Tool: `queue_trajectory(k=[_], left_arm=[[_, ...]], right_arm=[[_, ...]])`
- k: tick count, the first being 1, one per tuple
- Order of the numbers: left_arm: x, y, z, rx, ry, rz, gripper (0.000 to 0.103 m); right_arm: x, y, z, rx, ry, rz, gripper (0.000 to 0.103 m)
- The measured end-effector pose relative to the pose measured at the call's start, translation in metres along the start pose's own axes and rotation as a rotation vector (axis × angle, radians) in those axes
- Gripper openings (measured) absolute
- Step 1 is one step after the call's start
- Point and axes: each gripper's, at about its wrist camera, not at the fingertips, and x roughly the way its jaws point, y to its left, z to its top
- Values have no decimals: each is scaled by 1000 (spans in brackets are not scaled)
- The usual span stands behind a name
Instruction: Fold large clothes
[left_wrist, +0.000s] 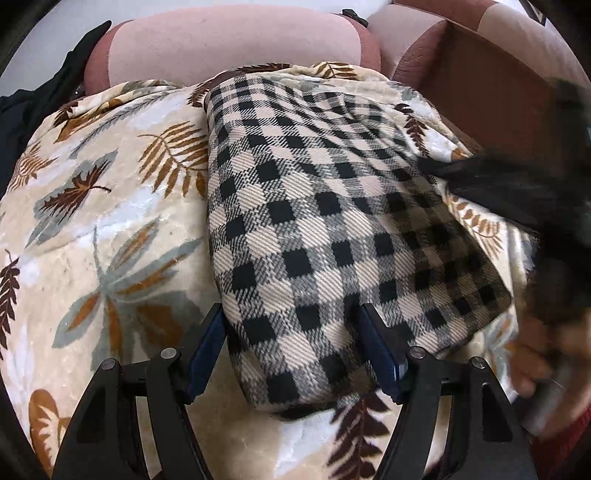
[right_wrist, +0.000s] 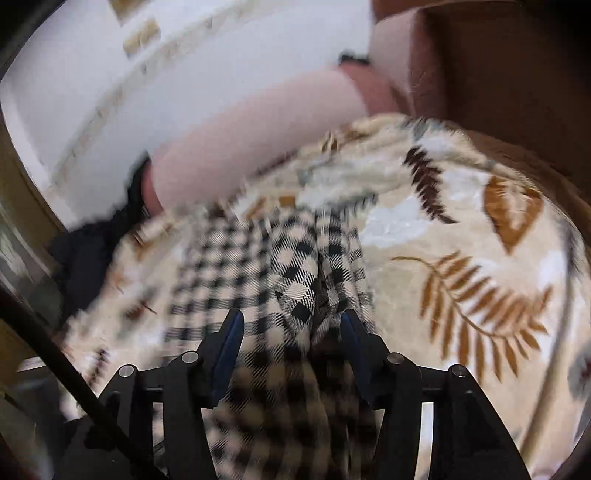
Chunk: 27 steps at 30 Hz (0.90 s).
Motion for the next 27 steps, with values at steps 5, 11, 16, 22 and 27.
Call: queue_trajectory(k=[5,11,16,22,27], left_arm=[[-38,7,4,-25,-72,-60,71],[-31,17,27,-88,-89,-44,71],[1,-3,21,-27,-50,4,71],[13,-24,10,111,-68,120,72],[13,-22,10,96,-58,125,72]], right_arm=[[17,-1,2,28,33,74,17],[-39,-34,7,91,-130,11,1],[-52,-82,-4,201,-140,71,2],[-9,-64,16,241,-74,306,66],[36,-27,26,186,-3,242,66]])
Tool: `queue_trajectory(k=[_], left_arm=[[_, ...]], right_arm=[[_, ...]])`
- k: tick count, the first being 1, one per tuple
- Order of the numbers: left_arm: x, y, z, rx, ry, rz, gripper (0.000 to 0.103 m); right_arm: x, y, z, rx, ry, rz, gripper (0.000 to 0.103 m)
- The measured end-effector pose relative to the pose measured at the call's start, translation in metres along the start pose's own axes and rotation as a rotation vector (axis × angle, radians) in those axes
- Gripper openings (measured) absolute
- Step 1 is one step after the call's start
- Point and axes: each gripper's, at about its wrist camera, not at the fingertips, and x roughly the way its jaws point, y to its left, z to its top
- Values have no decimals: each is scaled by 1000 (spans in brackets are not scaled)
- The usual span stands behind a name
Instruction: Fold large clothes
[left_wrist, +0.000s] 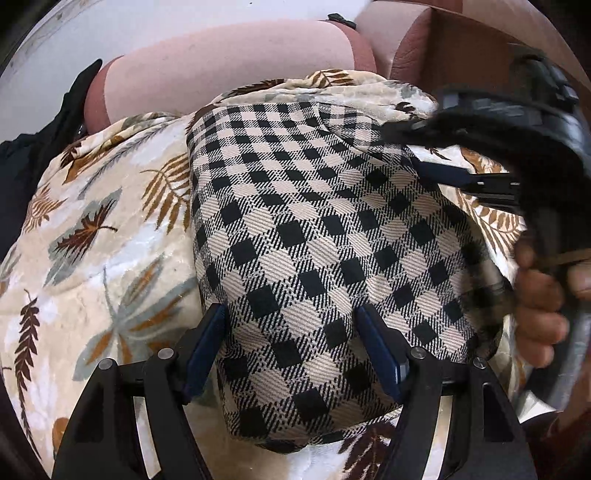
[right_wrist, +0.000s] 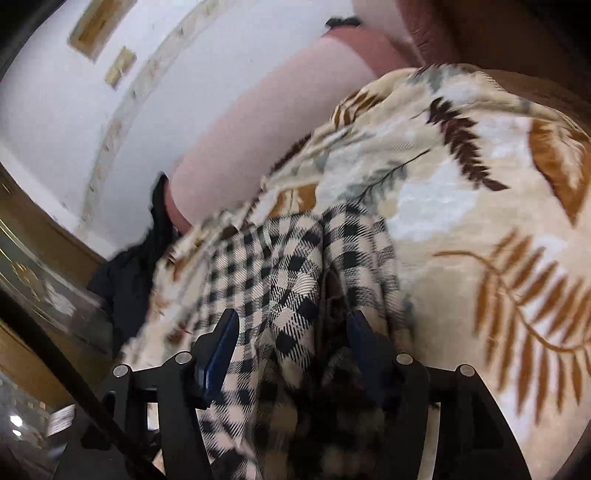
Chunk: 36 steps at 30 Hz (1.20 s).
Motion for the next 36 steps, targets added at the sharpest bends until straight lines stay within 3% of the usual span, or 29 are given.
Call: queue_trajectory(k=[1,2,3,6,8,10,14,16,19,20,23,26,29,32,34,36], left_arm=[[-2,1,0,-4,7,-6,72],[-5,2,1,-8,14,-17,72],[-12,4,2,-21,15,-43,72],[-40,14,6,-68,-56,-143,71],[-48,18,11,-81,-95,-132,71],[-38,20,15,-89,-72,-133,72],[3,14,4,-105,56,-131,72],[17,7,-4,-76,67,-74,73],[15,0,-4,-38,66,-49,74],[13,1,-2,-37,79,-56,73],[-2,12,1,-82,84,-106,72],[-27,24,-3,-123,3,-122,72],[-29,28,-7,-128,-11,-98,72],[-13,31,-18,-146,55,-103,72],[0,30,-30,-138,94,-119,72],[5,24,-41,-125,126,-132,72]], right_arm=[[8,5,0,-14,13,-12,61],[14,9,-2,-21,36,-9,28],[16,11,-2,-19,48,-11,11],[-12,14,-1,-32,-28,3,10],[-36,11,-1,-37,-78,6,10],[-55,7,-3,-40,-105,-13,9],[-49,-20,-12,-17,-38,-113,10],[-29,-37,-19,14,42,-154,10],[-15,-55,-23,58,79,-208,27],[-18,-57,-22,63,71,-222,39],[-38,-62,-18,83,12,-200,43],[-76,-49,-19,35,-117,-173,43],[-96,-23,-28,-47,-155,-86,34],[-90,-4,-48,-69,-58,57,26],[-76,0,-60,-70,22,42,25],[-61,-3,-71,-73,100,-41,24]])
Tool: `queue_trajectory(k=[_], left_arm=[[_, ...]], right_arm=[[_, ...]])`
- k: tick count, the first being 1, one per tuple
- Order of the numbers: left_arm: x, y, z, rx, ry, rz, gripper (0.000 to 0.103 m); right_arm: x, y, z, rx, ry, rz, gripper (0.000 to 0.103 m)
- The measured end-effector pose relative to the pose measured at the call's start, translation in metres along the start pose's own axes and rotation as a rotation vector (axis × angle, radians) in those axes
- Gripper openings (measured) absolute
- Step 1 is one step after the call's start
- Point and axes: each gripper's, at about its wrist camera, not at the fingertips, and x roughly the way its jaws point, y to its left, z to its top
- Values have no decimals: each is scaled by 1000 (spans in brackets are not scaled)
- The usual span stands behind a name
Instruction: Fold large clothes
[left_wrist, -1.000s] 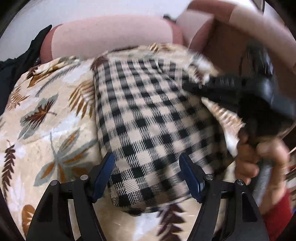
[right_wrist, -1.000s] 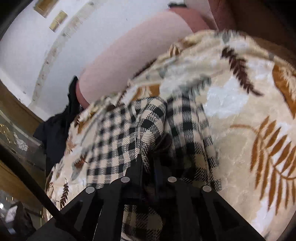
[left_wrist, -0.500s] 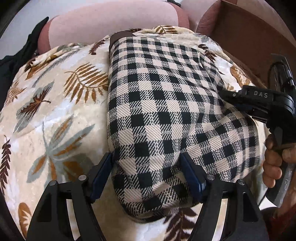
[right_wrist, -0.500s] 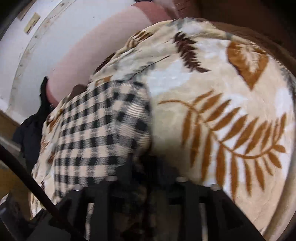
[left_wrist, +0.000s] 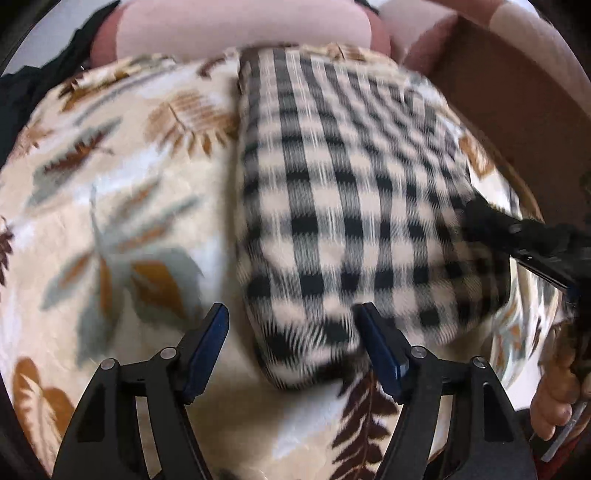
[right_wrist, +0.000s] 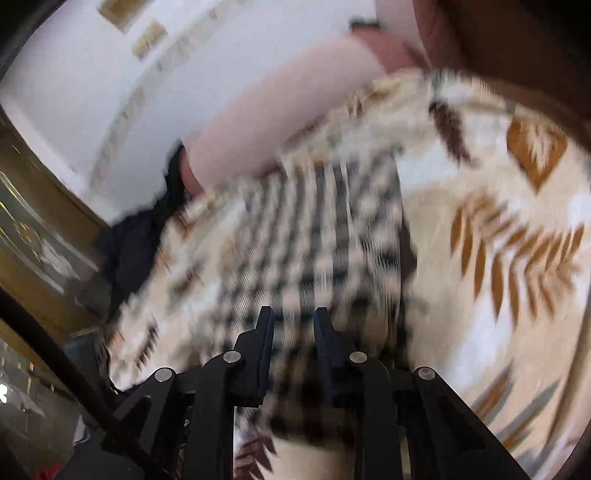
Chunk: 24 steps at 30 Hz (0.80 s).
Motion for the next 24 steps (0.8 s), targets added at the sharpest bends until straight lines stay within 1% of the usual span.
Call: queue_trajectory(k=[2,3,7,10,12,14,16,18,19,20,21,22,24], left_arm=[[-3,0,-8,17,-5,-7,72],[-7,1,-10,27,-11,-10,72],[-34,18,-18,27,-56,-40,71],[-55,21,-24,98,-130,28,71],[-62,21,-24,135,-162,60,71],[-68,16,-24,178,-203,61,71],[-69,1,-27,260,-228,66,71],[-62,-11,-31,339,-222,103,71],[-54,-18,-32,378,-208,138,71],[-47,-22,-31,395,-201,173,71],[-40,-21,-30,398,-198,229,71],[-36,-16,-26,375,-193,252,71],[-35,2,-18,276,-173,238,71]], right_arm=[[10,-6,-12,-4,60,-122,5],[12,-11,-15,-2,72,-158,0],[-2,-19,-27,-4,57,-226,0],[-1,-14,-30,-32,54,-259,0],[0,-11,-33,-45,55,-283,0],[2,-8,-32,-51,55,-302,0],[5,-5,-31,-51,55,-312,0],[8,-5,-29,-45,54,-310,1],[7,-6,-29,-38,54,-305,1],[8,-7,-28,-33,54,-300,1],[7,-9,-28,-27,54,-293,1],[7,-10,-27,-23,54,-286,1],[7,-12,-27,-17,55,-272,1]])
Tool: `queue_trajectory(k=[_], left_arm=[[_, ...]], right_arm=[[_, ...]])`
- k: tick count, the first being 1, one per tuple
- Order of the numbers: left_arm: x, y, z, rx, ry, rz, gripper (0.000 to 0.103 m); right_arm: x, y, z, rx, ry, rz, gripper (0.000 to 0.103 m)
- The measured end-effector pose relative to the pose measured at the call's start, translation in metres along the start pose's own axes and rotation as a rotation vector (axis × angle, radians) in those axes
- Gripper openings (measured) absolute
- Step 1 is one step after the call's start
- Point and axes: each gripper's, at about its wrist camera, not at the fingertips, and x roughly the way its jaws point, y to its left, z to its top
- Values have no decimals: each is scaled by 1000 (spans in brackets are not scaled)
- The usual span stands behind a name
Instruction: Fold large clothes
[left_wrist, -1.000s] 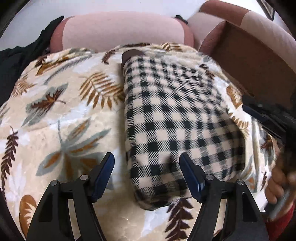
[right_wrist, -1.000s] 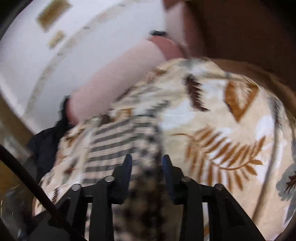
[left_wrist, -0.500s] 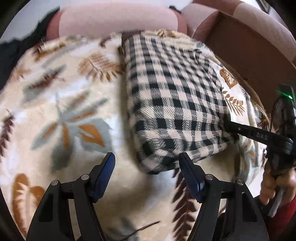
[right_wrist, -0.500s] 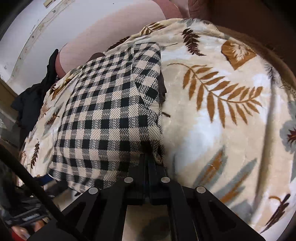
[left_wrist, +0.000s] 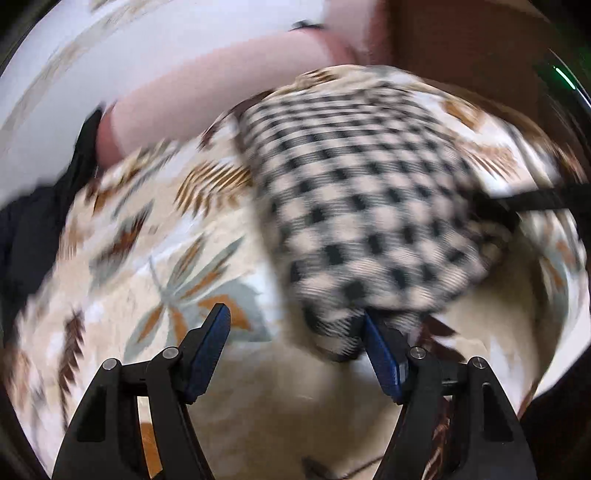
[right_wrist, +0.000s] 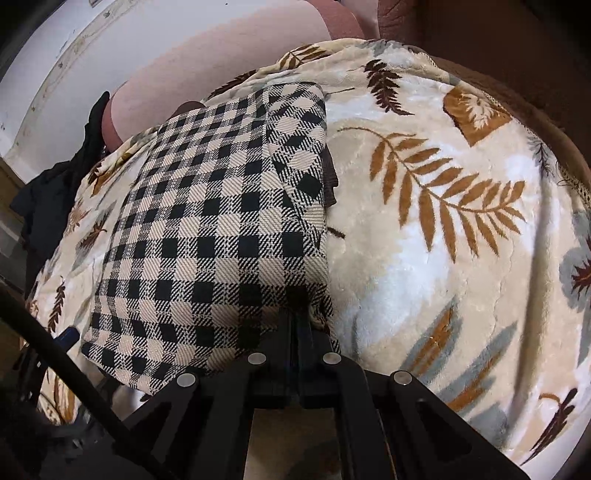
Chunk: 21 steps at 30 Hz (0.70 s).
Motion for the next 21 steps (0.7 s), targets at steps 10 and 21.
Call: queue_trajectory(k=[10,21], left_arm=[[5,40,-10,-259,79,-83,71],[-31,53,-25,-253,28,-84,71]], right_arm=[[2,1,2,-35,7,-4,0],[-2,-7,3,1,37,30,0]])
